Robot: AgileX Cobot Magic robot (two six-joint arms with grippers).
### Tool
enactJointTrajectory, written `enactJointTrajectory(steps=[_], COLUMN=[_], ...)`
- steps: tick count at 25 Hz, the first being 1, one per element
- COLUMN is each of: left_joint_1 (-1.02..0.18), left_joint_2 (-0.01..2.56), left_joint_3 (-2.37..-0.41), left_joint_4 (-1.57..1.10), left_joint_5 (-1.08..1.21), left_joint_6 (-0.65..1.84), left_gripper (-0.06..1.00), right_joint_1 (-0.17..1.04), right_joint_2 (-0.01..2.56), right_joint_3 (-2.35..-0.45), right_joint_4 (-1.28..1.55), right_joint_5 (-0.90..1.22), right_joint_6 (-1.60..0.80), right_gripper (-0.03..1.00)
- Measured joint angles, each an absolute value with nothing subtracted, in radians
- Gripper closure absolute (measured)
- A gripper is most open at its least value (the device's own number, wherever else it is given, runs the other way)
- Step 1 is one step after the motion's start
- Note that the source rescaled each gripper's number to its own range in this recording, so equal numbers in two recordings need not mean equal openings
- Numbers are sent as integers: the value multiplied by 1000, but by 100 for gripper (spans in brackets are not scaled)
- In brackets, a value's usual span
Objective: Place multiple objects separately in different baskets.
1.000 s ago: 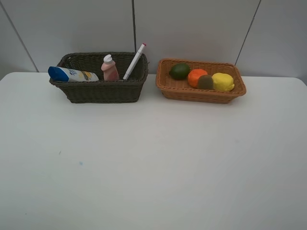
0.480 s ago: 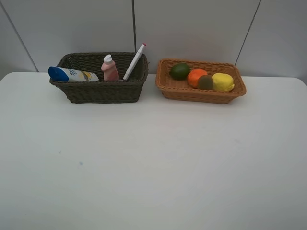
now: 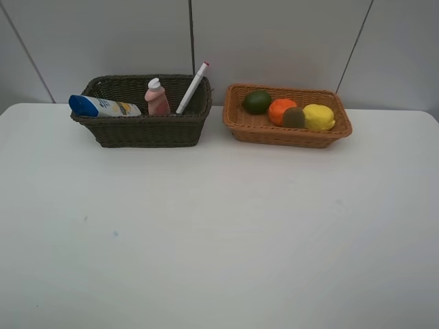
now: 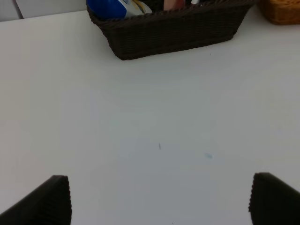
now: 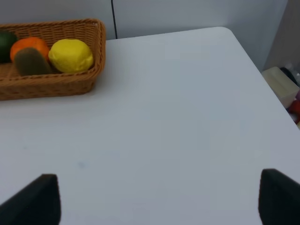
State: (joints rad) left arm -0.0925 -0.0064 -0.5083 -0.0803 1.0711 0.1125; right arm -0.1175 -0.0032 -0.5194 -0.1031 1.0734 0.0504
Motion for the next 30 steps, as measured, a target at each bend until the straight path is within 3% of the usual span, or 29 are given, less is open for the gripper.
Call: enactJointTrajectory(steps=[30], left_joint_1=[-92], left_joint_2=[-6], left_joint_3=[-508], left_joint_4=[-80], left_joint_5=[1071], left_joint_6=[112], left_gripper=[-6], right_joint_1=[-117], right_joint_2=[-3], right_joint_3=[-519], right_joint_4=[-103], right_joint_5=[1071], right_joint_6=[50], right_gripper=[-3])
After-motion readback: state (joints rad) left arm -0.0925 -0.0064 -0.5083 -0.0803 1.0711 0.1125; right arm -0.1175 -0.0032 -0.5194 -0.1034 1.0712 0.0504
